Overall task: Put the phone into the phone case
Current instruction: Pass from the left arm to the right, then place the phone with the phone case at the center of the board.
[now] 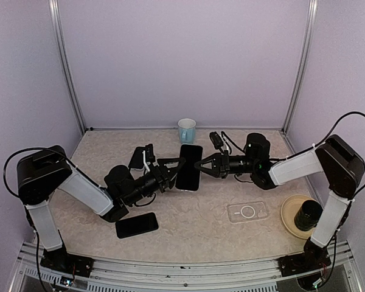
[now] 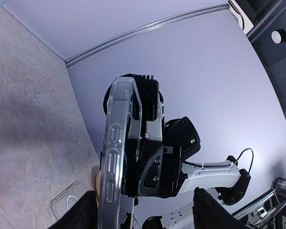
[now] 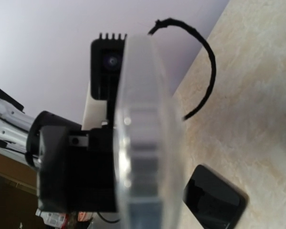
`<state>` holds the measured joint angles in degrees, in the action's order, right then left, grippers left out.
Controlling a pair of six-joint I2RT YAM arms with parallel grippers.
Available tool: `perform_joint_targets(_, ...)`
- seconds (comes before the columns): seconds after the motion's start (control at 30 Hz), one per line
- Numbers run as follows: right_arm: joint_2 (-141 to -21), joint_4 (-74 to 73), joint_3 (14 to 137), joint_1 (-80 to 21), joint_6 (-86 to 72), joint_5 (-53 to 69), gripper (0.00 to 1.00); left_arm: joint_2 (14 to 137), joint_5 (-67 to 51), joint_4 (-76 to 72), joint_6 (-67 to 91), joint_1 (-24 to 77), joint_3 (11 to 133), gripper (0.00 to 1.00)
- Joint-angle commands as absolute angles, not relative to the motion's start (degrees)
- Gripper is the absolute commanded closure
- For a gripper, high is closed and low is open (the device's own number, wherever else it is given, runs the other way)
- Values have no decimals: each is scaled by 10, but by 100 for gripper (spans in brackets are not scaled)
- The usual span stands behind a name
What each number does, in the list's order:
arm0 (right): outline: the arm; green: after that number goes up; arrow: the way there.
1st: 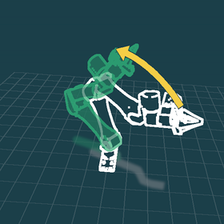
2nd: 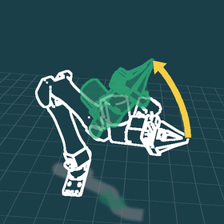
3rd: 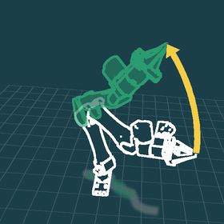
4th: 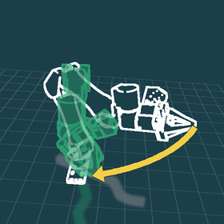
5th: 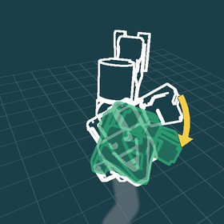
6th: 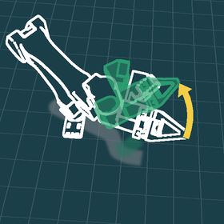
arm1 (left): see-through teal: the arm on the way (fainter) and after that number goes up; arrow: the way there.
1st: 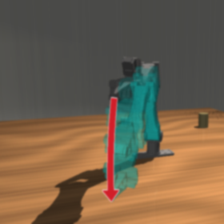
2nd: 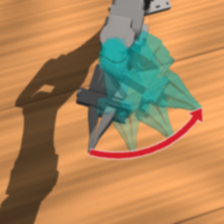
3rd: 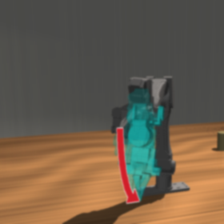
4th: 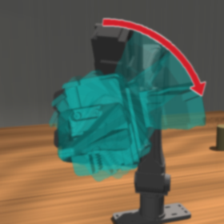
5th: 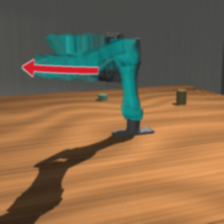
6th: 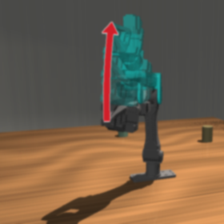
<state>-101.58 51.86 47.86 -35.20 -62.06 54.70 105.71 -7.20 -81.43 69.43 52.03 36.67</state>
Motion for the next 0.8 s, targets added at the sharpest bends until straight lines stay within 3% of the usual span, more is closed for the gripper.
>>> perform_joint_targets(0.0,-1017,473,530,-352,-583,566,100,1021,-88,-807,686,496,345,24)
perform_joint_targets(0.1,-1026,419,559,-344,-563,574,100,981,-91,-761,664,471,327,7)
perform_joint_targets(0.17,-1033,373,582,-339,-547,574,100,953,-89,-729,649,455,314,1)
perform_joint_targets(0.6,-1179,160,799,-300,-489,558,100,731,45,-367,500,418,297,1)
perform_joint_targets(0.77,-1260,72,925,-290,-467,541,100,693,74,-307,495,417,292,1)
